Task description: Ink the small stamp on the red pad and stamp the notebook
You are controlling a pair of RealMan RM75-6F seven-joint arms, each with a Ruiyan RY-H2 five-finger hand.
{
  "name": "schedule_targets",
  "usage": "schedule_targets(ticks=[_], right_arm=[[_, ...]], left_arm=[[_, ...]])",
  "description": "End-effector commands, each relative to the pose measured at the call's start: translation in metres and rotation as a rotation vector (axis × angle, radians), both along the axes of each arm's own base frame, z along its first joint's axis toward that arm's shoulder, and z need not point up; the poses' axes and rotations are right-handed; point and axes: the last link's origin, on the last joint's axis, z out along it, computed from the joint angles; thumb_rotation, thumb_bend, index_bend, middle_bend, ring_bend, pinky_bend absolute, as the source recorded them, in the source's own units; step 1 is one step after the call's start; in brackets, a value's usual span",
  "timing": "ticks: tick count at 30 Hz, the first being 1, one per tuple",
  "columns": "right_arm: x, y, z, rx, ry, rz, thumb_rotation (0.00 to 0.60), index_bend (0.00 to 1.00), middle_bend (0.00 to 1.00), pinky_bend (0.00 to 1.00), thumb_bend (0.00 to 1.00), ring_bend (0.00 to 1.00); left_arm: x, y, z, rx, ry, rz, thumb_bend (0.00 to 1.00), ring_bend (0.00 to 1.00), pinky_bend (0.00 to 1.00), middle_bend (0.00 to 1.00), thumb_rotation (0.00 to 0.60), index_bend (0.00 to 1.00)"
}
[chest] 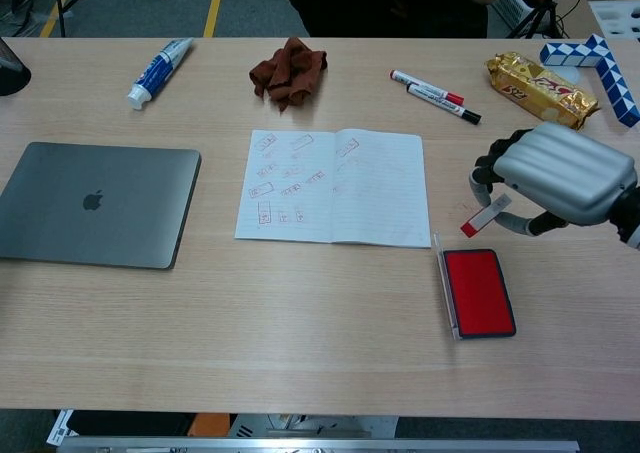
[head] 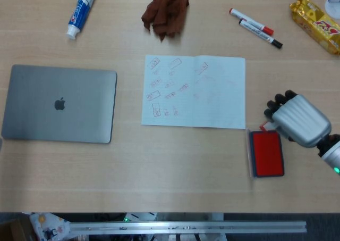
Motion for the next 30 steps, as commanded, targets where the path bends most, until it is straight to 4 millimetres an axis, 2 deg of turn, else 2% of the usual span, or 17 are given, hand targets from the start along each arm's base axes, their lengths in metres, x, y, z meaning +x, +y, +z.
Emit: schedule_targets(ticks=[1,6,16,30], right_arm=[[0.007,-0.012,0.003,-0.011,-0.012,-0.014,0.600,0.70,0.51,0.43,0.36,0.38],[0.012,-0.026,-0.008,-0.003,0.021,-0.019,0.600,0.70,0.51,0.43,0.36,0.38],[0.029,-0.042,-0.047,0.044,0.047,-0.002,0.600,0.71,0.52,0.43,0.36,0.38],[0.044,-0.047,-0.082,0.081,0.078,0.021,0.600,0.71,0.52,0.43,0.36,0.38]], left_arm=[[0.001,0.000,0.000,0.000,-0.001,-0.001,0.29,0.00,0.04,0.00,0.600,0.00],[0.001,-0.002,0.003,0.007,0.001,-0.001,0.29,0.00,0.04,0.00,0.600,0.00],[0.000,-0.003,0.004,0.005,0.001,0.003,0.29,0.00,0.04,0.00,0.600,0.00],[-0.004,-0.003,0.006,0.007,0.000,0.017,0.29,0.00,0.04,0.00,0.600,0.00]])
